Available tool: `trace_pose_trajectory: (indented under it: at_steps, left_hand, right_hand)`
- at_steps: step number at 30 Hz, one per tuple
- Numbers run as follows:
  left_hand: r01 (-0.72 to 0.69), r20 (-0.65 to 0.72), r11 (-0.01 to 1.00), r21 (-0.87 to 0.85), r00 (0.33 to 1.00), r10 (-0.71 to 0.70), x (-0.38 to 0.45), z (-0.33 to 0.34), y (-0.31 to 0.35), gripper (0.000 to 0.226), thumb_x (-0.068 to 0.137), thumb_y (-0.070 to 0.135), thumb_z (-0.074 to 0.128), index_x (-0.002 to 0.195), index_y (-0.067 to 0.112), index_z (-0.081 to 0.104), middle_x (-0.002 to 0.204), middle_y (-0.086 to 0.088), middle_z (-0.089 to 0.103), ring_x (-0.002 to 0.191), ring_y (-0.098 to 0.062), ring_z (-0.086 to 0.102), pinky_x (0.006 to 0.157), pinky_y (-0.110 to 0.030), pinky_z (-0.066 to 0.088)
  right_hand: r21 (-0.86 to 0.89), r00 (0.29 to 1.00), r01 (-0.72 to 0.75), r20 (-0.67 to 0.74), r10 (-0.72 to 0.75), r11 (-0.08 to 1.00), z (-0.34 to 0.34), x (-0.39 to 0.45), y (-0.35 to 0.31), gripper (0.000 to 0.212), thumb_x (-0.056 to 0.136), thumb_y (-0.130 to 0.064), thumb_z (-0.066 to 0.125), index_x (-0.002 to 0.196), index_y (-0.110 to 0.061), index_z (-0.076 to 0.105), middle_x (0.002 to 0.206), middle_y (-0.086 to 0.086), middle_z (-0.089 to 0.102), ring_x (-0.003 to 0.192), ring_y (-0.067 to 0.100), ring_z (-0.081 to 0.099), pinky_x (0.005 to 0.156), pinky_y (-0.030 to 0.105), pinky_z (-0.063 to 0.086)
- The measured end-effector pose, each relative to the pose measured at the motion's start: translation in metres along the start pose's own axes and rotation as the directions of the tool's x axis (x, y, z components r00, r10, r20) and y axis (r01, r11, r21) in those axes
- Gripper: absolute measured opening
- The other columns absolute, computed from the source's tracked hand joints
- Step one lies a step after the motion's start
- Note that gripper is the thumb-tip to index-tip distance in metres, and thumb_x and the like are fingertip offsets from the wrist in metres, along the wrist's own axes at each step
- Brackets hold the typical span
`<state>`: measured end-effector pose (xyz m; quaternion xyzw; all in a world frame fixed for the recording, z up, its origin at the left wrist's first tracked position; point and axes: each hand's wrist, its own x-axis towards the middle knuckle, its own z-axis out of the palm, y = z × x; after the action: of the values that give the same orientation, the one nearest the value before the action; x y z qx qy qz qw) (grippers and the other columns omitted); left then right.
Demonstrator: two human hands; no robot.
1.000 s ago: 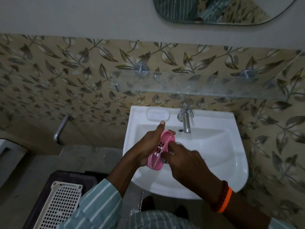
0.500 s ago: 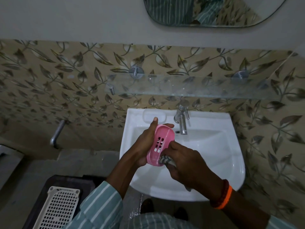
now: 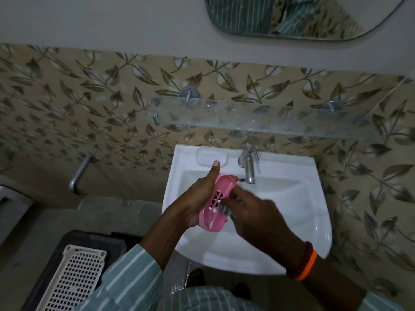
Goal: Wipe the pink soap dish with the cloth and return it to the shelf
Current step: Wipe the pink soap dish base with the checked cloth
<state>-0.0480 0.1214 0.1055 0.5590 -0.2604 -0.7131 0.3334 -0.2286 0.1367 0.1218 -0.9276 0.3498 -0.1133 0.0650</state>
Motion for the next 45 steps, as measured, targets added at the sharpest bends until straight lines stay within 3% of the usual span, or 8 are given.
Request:
trace_pose_trajectory:
  at_steps: [3, 9, 15, 20, 27, 30, 40, 45]
  left_hand:
    - [0.049, 0.033, 0.999, -0.011, 0.998, -0.048, -0.004, 0.002, 0.001, 0.072, 0.091, 0.076, 0.043, 0.111, 0.014, 0.074, 0.099, -0.02, 0.079, 0.081, -0.031, 0.078, 0.074, -0.045, 0.064]
    - [0.02, -0.034, 0.998, 0.054, 0.999, -0.018, -0.002, 0.008, 0.005, 0.074, 0.092, 0.081, 0.033, 0.119, 0.026, 0.076, 0.116, -0.021, 0.075, 0.107, -0.033, 0.071, 0.102, -0.049, 0.055]
    - [0.063, -0.003, 0.996, -0.062, 0.998, -0.063, -0.002, 0.012, -0.003, 0.071, 0.09, 0.077, 0.046, 0.114, 0.017, 0.074, 0.1, -0.019, 0.08, 0.084, -0.031, 0.079, 0.075, -0.047, 0.063]
    - [0.011, -0.079, 0.998, -0.059, 0.997, -0.015, 0.0, 0.014, -0.005, 0.074, 0.092, 0.079, 0.037, 0.119, 0.022, 0.075, 0.114, -0.018, 0.077, 0.111, -0.035, 0.072, 0.103, -0.051, 0.054]
    - [-0.073, -0.13, 0.995, -0.075, 0.989, 0.062, -0.004, 0.023, -0.018, 0.067, 0.094, 0.075, 0.04, 0.105, 0.022, 0.08, 0.101, -0.015, 0.081, 0.093, -0.032, 0.078, 0.082, -0.044, 0.063]
    - [-0.149, -0.174, 0.988, -0.033, 0.975, 0.141, -0.007, 0.023, -0.015, 0.061, 0.097, 0.073, 0.036, 0.103, 0.032, 0.081, 0.097, -0.01, 0.082, 0.091, -0.027, 0.078, 0.081, -0.04, 0.062]
    - [-0.105, -0.192, 0.983, -0.151, 0.978, 0.075, -0.015, 0.028, -0.019, 0.064, 0.1, 0.068, 0.033, 0.106, 0.024, 0.08, 0.103, -0.012, 0.082, 0.097, -0.029, 0.078, 0.091, -0.043, 0.061]
    - [-0.09, -0.169, 0.974, -0.21, 0.984, 0.055, -0.015, 0.021, -0.016, 0.064, 0.1, 0.067, 0.035, 0.108, 0.022, 0.08, 0.103, -0.012, 0.081, 0.087, -0.021, 0.08, 0.07, -0.03, 0.062]
  right_hand:
    - [-0.012, 0.987, -0.143, -0.083, 0.141, 0.99, -0.009, 0.008, 0.012, 0.021, 0.088, -0.021, 0.067, 0.107, -0.013, 0.066, 0.104, 0.004, 0.061, 0.075, 0.018, 0.063, 0.049, 0.027, 0.053]
    - [0.038, 0.999, 0.028, 0.017, -0.028, 0.999, 0.005, -0.012, -0.02, 0.021, 0.08, -0.018, 0.068, 0.101, -0.018, 0.066, 0.101, 0.001, 0.06, 0.067, 0.017, 0.061, 0.046, 0.023, 0.05]
    - [0.088, 0.959, -0.233, -0.145, 0.243, 0.969, -0.015, 0.009, 0.005, 0.014, 0.092, -0.024, 0.06, 0.103, -0.016, 0.064, 0.098, -0.001, 0.056, 0.065, 0.013, 0.058, 0.047, 0.018, 0.042]
    - [0.154, 0.975, -0.194, -0.078, 0.208, 0.969, -0.001, -0.008, -0.017, 0.021, 0.082, -0.017, 0.074, 0.101, -0.011, 0.067, 0.102, 0.004, 0.065, 0.065, 0.016, 0.064, 0.053, 0.017, 0.047]
    - [0.334, 0.809, -0.474, -0.2, 0.553, 0.815, -0.006, 0.017, -0.011, 0.013, 0.086, -0.025, 0.065, 0.088, -0.012, 0.063, 0.081, 0.001, 0.066, 0.07, 0.016, 0.062, 0.062, 0.03, 0.053]
    - [0.515, 0.723, -0.525, -0.151, 0.674, 0.678, 0.0, 0.016, -0.017, 0.022, 0.086, -0.028, 0.069, 0.072, -0.012, 0.062, 0.063, -0.002, 0.064, 0.053, 0.005, 0.062, 0.049, 0.007, 0.045]
    - [0.587, 0.681, -0.495, -0.195, 0.706, 0.64, 0.001, 0.028, -0.021, 0.01, 0.084, -0.021, 0.071, 0.078, -0.013, 0.068, 0.069, -0.003, 0.068, 0.062, 0.005, 0.064, 0.059, 0.01, 0.05]
    - [0.645, 0.774, -0.288, -0.278, 0.569, 0.707, 0.015, 0.016, -0.038, 0.018, 0.084, -0.011, 0.066, 0.101, -0.011, 0.07, 0.09, 0.002, 0.068, 0.082, 0.004, 0.064, 0.075, 0.001, 0.045]
